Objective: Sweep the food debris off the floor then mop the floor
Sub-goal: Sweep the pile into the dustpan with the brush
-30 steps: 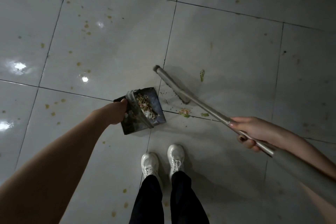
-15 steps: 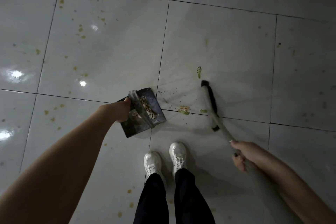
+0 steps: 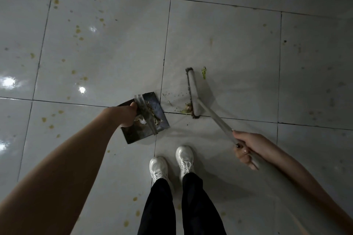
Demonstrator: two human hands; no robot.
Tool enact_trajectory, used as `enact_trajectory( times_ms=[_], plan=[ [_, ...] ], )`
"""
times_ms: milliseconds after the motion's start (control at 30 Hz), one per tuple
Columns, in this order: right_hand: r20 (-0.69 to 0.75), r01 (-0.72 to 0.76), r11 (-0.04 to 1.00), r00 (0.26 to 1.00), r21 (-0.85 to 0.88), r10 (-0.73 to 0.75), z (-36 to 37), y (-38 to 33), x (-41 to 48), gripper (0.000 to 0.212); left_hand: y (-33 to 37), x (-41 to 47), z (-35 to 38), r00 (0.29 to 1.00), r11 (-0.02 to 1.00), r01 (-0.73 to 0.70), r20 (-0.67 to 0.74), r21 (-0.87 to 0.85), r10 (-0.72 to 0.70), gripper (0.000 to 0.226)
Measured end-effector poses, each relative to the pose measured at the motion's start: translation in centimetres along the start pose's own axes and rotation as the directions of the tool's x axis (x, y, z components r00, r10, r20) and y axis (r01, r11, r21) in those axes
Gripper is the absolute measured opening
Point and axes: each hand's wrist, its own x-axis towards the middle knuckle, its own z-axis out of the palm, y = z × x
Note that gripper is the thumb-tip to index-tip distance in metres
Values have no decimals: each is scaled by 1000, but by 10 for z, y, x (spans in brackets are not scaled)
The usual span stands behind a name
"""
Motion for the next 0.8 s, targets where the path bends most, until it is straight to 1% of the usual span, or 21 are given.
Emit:
enact_trajectory(
  times_ms=[67,133,233,300,367,433,533,667,800],
  plan=[
    [-57,54,998,997,-38,-56,-13,7,-5,32,0,1,1,1000,1000,1,-3,-7,-2,66],
    [-102,92,992,990,-91,-101,-18,11,-3,19,-2,2,3,1000,999,16,6,-32,-16,62],
    [-101,97,988,989,-120,-109,-10,13,11,10,-6,2,9,1000,995,25,4,-93,-24,59],
    [-78,123,980,988,-153,-136,7,14,22,9,-8,2,11,1000,994,-4,-28,-111,1,63],
    [-25,126,978,991,-169,-132,25,18,30,9,-7,1,12,999,991,-25,-47,-132,19,61],
    [34,112,980,994,-165,-108,42,19,34,13,-6,1,13,998,991,-30,-52,-127,24,60],
    [87,110,981,992,-162,-97,54,12,31,19,-1,3,12,997,991,-44,-66,-127,36,67],
    [70,158,954,987,-255,-145,43,-2,17,18,4,2,10,997,980,-40,-78,-193,25,66],
    [0,239,899,966,-366,-257,19,-12,1,13,0,-1,11,997,967,-30,-82,-252,9,65]
  ],
)
